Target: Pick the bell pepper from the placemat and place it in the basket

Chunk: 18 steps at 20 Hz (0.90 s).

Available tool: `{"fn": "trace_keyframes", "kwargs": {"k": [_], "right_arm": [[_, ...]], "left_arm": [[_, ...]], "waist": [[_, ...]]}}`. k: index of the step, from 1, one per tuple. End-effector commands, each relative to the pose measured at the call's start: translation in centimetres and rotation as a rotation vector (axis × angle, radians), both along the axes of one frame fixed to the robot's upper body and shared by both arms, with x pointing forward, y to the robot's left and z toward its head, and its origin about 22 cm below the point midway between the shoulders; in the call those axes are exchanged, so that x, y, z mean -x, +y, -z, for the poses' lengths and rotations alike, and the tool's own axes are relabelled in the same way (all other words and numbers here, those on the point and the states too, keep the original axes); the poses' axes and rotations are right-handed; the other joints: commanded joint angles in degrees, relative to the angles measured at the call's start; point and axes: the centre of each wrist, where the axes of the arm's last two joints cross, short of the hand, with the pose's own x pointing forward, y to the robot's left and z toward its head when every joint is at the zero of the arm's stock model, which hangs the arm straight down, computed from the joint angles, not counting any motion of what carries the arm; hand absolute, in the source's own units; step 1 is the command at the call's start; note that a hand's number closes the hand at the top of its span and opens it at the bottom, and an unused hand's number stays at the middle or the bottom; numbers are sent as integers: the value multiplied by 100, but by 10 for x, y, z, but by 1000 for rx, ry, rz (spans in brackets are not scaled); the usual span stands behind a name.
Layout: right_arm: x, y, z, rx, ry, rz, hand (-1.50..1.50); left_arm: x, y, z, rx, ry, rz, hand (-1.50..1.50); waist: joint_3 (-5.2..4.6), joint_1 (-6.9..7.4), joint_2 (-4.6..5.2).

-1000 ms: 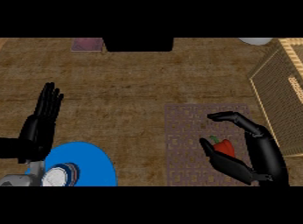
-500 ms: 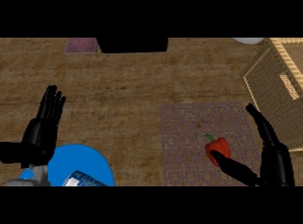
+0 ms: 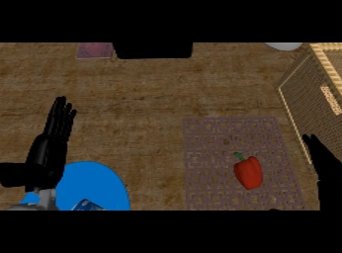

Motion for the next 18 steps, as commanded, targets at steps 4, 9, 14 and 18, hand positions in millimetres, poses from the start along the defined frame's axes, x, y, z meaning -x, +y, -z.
{"fn": "trace_keyframes", "kwargs": {"k": [4,9,14,18], "right_arm": [[33,37,-67,16,183,6,-150],[18,49,-76,79,235,58,-150],[-3,48,-66,132,296,129,-150],[0,56,-61,97,306,138,-150]], "left_arm": [[-5,-11,-9,5,-24,37,0],[-10,-17,-8,4,-9,51,0],[0,-9,-16,7,-18,44,0],[11,-14,-5,-5,-7,39,0]], "waist": [[37,232,60],[46,224,70],[60,276,65],[68,234,50]]}}
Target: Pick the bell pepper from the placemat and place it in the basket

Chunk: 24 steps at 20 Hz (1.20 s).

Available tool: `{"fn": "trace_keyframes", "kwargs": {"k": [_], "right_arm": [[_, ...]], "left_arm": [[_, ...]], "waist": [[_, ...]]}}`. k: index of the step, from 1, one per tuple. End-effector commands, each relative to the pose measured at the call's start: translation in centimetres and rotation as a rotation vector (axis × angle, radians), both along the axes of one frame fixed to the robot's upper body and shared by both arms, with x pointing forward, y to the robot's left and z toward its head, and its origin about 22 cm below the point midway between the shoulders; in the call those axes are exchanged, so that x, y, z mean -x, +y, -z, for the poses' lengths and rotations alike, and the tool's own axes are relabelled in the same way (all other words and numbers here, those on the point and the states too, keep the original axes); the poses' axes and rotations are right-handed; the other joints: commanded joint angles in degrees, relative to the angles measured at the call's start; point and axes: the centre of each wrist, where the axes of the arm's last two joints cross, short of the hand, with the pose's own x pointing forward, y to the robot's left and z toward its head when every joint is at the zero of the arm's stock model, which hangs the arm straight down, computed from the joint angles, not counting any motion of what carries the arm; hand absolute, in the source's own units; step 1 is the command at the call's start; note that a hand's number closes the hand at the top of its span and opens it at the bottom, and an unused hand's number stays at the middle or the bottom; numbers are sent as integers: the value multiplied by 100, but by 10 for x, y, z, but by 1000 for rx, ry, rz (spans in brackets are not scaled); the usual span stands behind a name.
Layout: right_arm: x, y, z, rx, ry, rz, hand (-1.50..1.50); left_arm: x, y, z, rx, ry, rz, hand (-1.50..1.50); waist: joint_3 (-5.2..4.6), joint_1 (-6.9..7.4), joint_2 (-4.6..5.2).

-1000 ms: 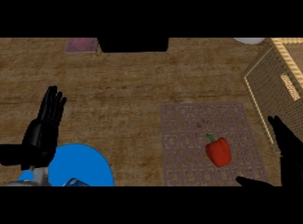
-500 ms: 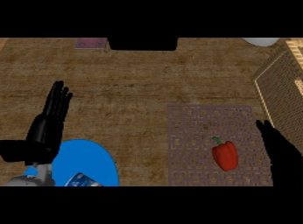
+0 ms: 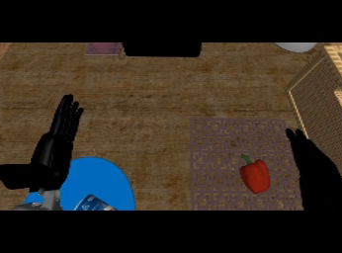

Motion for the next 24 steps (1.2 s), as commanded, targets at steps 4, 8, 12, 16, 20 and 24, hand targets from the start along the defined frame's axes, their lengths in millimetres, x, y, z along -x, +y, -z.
{"fn": "trace_keyframes", "kwargs": {"k": [4,8,12,16,20,24], "right_arm": [[1,21,-3,48,133,146,-150],[-6,31,14,31,137,115,-150],[-10,39,13,32,134,112,-150],[-19,37,39,84,133,131,-150],[-24,61,25,93,114,141,-150],[-12,40,26,86,126,137,-150]], "left_arm": [[-1,8,5,13,5,-17,0],[-11,2,7,0,-10,-1,0],[6,1,8,1,9,-3,0],[9,2,7,5,7,-6,0],[-11,-11,4,5,4,-10,0],[-7,16,-14,-1,1,-12,0]], "waist": [[12,-47,-2],[20,-66,6],[22,-33,1],[25,-32,3],[22,-47,9],[25,-60,-5]]}}
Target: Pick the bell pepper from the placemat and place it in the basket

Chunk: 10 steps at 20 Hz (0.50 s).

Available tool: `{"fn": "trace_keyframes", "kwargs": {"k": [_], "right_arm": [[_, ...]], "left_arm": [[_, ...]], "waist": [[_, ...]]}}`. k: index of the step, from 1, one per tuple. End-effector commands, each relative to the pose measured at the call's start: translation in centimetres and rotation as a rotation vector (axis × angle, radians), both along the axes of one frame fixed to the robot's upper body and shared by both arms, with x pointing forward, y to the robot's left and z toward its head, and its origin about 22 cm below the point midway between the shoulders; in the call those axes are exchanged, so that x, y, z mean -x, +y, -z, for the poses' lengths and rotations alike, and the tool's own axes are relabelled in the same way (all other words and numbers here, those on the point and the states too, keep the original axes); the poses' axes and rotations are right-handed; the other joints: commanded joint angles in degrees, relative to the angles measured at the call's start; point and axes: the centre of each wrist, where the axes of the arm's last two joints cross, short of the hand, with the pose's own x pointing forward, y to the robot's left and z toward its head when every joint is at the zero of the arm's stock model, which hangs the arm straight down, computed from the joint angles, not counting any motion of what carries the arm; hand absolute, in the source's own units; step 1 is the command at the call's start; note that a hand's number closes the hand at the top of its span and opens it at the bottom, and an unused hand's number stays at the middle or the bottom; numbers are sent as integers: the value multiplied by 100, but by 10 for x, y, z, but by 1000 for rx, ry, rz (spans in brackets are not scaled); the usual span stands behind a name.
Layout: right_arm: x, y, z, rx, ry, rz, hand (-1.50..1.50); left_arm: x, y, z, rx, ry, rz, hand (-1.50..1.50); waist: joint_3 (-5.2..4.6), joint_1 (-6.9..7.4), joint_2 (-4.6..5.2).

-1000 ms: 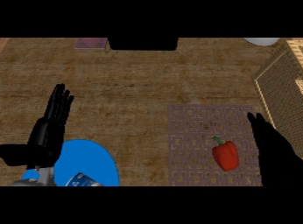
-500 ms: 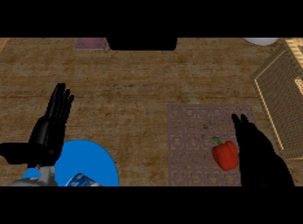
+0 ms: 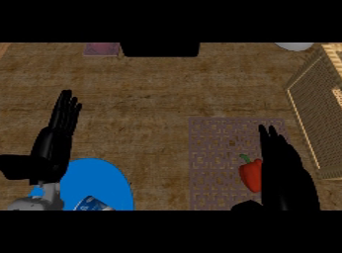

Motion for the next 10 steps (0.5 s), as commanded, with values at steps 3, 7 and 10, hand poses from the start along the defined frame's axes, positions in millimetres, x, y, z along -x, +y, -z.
{"fn": "trace_keyframes", "kwargs": {"k": [3,7,10], "right_arm": [[-12,-7,14,25,93,116,-150],[-10,1,5,30,91,111,-150],[-30,-12,22,15,120,125,-150]], "left_arm": [[20,4,3,6,15,9,0],[10,-6,10,7,-2,-1,0],[-6,-18,1,-4,-3,-13,0]], "waist": [[3,28,-2],[1,2,1],[3,-13,10]]}}
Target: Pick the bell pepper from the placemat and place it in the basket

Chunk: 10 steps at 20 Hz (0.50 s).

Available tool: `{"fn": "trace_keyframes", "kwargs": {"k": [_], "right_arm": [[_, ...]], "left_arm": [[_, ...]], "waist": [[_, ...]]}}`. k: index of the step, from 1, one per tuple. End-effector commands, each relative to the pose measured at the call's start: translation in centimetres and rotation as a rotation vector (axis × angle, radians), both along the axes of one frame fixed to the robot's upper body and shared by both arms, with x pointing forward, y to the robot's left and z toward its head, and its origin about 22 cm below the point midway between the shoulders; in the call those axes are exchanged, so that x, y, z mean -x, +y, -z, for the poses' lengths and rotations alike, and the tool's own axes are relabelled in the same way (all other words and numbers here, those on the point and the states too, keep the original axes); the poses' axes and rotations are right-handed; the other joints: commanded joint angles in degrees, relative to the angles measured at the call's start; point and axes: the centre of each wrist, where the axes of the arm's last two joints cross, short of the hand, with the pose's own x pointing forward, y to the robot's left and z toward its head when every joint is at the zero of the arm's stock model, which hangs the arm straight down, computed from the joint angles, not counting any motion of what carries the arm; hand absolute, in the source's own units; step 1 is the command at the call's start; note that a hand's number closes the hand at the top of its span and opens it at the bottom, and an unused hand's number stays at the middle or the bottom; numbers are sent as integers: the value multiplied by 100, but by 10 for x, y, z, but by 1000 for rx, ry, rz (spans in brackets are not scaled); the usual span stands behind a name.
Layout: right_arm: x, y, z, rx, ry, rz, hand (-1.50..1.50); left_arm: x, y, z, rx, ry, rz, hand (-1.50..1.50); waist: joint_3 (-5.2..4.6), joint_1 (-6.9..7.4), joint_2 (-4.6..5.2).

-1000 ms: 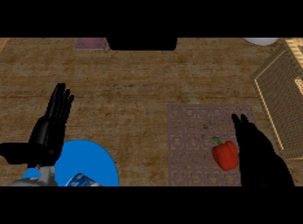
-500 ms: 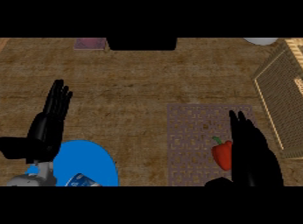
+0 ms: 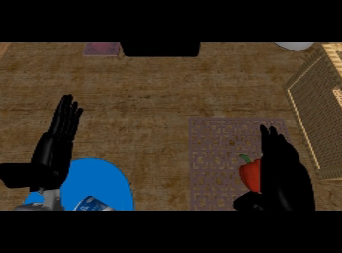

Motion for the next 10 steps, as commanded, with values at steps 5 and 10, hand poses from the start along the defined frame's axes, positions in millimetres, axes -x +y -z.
{"fn": "trace_keyframes", "kwargs": {"k": [5,10], "right_arm": [[-5,4,25,20,86,68,-150],[4,-5,26,-11,96,78,-150]], "left_arm": [[-6,7,3,7,-6,-4,0],[-18,-20,-1,0,-6,-8,0]], "waist": [[0,-6,1],[1,-27,-1]]}}
